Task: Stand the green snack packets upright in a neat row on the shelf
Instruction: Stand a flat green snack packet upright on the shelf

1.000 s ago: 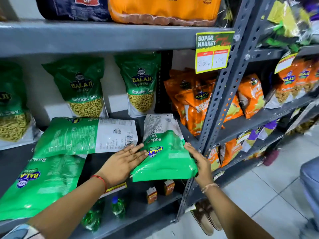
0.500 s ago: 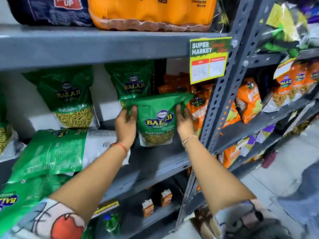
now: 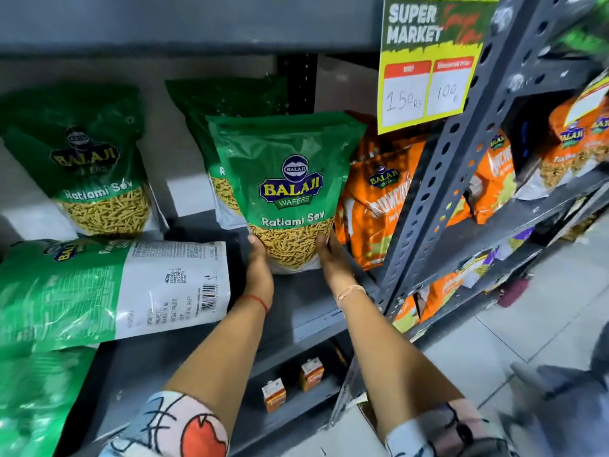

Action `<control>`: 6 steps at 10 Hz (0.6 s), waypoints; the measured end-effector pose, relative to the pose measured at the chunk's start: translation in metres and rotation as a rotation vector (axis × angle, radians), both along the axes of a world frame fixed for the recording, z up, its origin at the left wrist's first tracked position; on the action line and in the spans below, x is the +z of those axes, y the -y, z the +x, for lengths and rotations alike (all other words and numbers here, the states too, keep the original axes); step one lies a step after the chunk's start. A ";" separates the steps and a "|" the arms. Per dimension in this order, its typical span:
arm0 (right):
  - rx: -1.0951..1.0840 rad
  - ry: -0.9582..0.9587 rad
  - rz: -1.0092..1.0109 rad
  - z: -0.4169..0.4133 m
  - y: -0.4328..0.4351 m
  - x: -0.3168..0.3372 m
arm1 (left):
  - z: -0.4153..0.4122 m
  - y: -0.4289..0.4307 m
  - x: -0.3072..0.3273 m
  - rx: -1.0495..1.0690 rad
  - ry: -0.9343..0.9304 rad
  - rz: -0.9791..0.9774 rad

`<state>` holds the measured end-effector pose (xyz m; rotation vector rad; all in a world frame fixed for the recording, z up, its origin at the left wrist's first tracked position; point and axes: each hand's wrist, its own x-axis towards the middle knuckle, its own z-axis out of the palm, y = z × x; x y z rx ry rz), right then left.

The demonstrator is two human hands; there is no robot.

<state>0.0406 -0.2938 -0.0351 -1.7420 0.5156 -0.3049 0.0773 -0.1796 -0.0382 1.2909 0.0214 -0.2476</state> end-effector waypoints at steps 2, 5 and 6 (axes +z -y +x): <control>0.033 -0.014 -0.045 -0.014 -0.007 -0.002 | -0.013 -0.010 -0.017 0.046 -0.063 0.095; 0.050 -0.133 -0.128 -0.059 -0.007 -0.001 | -0.066 -0.031 -0.010 -0.079 -0.130 0.206; 0.042 -0.126 -0.122 -0.067 -0.006 -0.002 | -0.073 -0.033 -0.008 -0.084 -0.133 0.157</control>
